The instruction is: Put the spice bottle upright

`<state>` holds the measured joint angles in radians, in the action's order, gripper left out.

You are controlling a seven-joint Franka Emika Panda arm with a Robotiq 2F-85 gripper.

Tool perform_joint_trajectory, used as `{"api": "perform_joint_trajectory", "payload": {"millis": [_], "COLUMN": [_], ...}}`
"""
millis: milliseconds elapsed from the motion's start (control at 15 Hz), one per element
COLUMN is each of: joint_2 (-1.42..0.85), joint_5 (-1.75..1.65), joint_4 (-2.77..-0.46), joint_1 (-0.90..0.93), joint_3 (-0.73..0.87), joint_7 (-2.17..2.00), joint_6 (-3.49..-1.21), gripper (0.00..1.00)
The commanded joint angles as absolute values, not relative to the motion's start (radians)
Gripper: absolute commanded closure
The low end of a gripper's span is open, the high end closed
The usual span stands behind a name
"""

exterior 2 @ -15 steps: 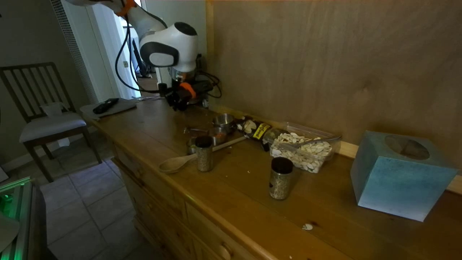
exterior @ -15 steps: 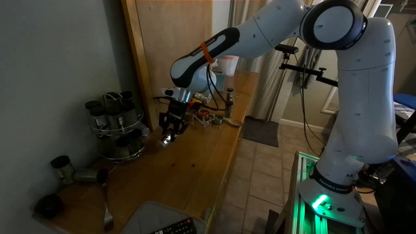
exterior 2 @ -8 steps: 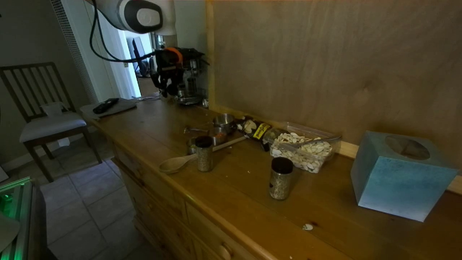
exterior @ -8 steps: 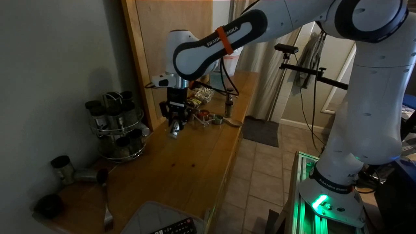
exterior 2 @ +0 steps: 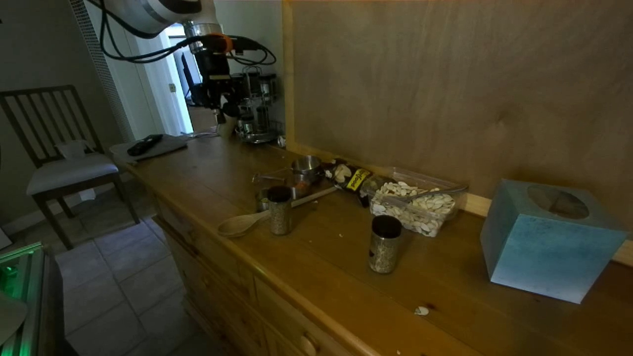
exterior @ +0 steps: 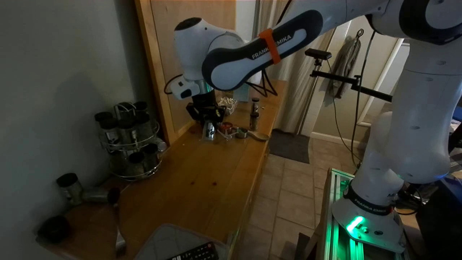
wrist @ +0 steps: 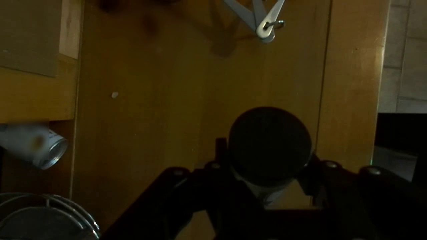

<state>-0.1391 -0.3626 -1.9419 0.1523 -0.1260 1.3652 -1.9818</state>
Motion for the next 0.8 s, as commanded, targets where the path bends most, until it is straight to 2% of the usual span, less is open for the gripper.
{"api": "perform_joint_trajectory", "payload": {"millis": [0, 267, 333, 600, 667, 733], "joint_2": [-0.171, -0.218, -0.213, -0.236, -0.235, -0.246], "joint_5": [-0.515, -0.573, -0.539, -0.540, -0.540, -0.547], "joint_4": [-1.974, -2.011, -1.991, -1.998, -1.998, -1.989], "joint_1": [0.182, 0.191, 0.184, 0.184, 0.184, 0.188], "joint_3": [-0.140, -0.148, -0.154, -0.154, -0.154, -0.155], "joint_7": [1.225, 1.091, 1.150, 1.119, 1.119, 1.117], "joint_6": [-1.982, -2.064, -2.008, -2.049, -2.049, -2.040], "gripper": [0.76, 0.76, 0.51, 0.51, 0.76, 0.76]}}
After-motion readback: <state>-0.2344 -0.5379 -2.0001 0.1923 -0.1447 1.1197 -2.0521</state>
